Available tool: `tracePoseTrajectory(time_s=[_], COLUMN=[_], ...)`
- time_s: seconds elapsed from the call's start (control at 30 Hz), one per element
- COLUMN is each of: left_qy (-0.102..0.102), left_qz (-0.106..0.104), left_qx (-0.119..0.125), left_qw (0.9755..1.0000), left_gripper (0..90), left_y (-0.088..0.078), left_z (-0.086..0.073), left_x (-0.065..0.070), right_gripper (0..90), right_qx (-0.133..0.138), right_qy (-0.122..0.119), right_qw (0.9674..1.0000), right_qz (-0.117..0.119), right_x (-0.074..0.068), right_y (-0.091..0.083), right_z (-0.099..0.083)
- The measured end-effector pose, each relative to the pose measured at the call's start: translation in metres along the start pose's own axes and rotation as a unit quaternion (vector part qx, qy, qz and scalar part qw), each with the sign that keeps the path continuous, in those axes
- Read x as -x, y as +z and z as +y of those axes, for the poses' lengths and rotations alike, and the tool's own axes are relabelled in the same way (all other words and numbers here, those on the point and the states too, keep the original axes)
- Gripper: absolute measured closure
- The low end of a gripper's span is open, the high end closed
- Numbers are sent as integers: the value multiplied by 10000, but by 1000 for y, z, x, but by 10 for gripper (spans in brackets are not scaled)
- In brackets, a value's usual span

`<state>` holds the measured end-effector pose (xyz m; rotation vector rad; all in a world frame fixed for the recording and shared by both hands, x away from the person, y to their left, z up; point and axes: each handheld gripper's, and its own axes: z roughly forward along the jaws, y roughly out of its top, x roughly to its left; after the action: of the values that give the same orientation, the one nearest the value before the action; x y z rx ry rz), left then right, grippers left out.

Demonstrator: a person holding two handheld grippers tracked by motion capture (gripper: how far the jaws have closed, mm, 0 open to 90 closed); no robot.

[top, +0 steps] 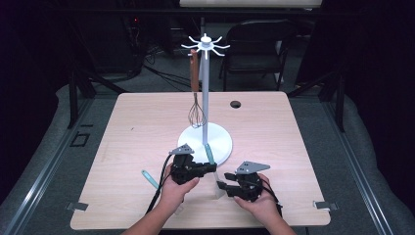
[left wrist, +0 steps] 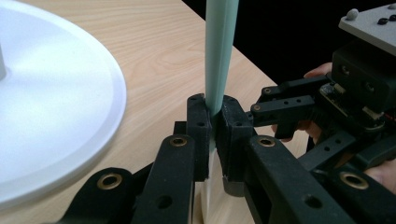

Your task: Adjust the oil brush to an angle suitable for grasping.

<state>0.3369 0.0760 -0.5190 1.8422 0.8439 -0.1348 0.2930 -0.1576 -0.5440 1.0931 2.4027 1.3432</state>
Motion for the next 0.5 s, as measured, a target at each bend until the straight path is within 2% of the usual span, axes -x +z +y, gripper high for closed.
tracePoseTrajectory(time_s=[0.23, 0.33, 0.4, 0.5], left_qy=[287, 424, 522, 609], left_qz=[131, 119, 97, 44], left_qx=[-153, -220, -266, -310], left_qw=[9994, 9988, 9982, 9977], left_gripper=[846, 846, 846, 846], left_y=[-10, -14, -18, -25], left_z=[16, 25, 33, 46], left_x=[0, 1, 2, 3], right_gripper=[530, 527, 534, 560], right_qx=[-131, -210, -214, -260], right_qy=[-35, 57, 125, 53], right_qw=[9998, 9995, 9996, 9994], right_qz=[-167, -214, -163, -237], right_x=[5, 9, 11, 12], right_y=[-7, -9, -10, -10], right_z=[-2, -4, -5, -6])
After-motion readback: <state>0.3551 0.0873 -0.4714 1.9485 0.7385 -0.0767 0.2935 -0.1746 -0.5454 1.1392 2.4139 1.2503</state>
